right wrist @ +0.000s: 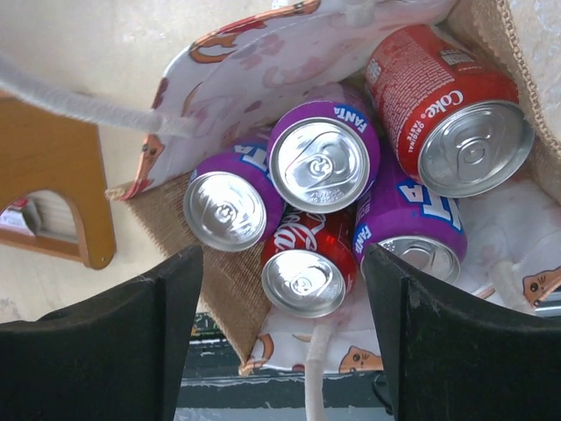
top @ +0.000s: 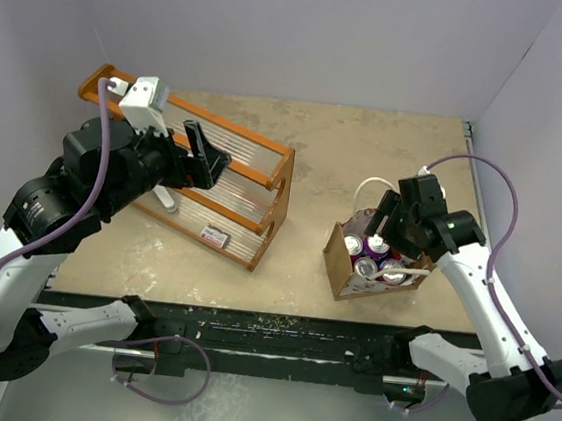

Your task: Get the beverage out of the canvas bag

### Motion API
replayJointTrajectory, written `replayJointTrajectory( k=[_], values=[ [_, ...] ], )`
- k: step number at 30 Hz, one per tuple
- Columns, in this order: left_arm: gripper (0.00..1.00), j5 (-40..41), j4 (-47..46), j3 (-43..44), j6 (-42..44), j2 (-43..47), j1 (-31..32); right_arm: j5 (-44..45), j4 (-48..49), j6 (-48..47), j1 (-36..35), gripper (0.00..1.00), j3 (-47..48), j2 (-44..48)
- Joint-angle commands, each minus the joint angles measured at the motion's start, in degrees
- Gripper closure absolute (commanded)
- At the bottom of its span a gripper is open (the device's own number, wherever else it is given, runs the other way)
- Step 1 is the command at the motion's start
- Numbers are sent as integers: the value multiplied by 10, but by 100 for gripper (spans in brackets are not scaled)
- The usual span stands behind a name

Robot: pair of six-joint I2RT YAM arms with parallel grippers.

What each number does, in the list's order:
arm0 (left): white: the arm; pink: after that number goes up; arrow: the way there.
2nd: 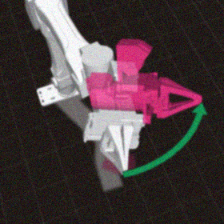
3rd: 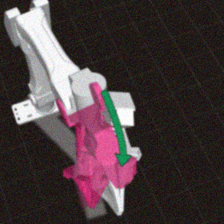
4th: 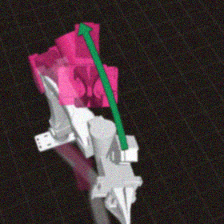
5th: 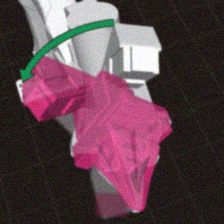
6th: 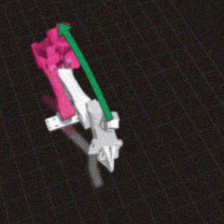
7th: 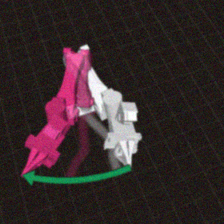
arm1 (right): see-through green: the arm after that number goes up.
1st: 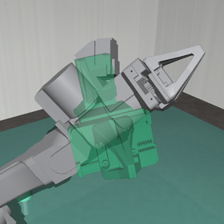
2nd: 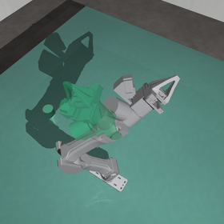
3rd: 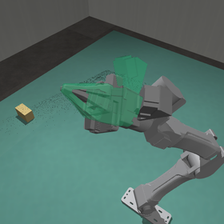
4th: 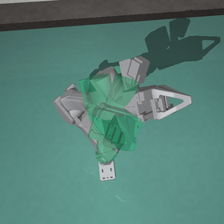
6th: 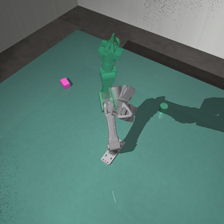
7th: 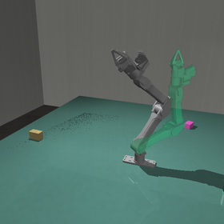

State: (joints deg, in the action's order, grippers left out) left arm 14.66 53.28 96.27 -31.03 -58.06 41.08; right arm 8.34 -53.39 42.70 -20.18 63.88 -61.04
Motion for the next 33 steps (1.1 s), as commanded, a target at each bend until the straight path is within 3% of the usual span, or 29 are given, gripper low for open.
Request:
replayJointTrajectory(
  k=[1, 12, 29, 33],
  values=[
    [1, -16, -13, 6, -16, -1, -3, 44, 27, 48, 2, 25, -12, -19],
    [1, -23, -12, 1, -27, -4, -3, 82, 51, 55, 2, 25, -25, -84],
    [1, -22, -12, 11, -24, -22, -3, 58, 75, 60, 3, 25, -22, -138],
    [1, -28, -12, 15, -24, -29, -4, 102, 53, 55, 2, 24, -1, -130]
  ],
)
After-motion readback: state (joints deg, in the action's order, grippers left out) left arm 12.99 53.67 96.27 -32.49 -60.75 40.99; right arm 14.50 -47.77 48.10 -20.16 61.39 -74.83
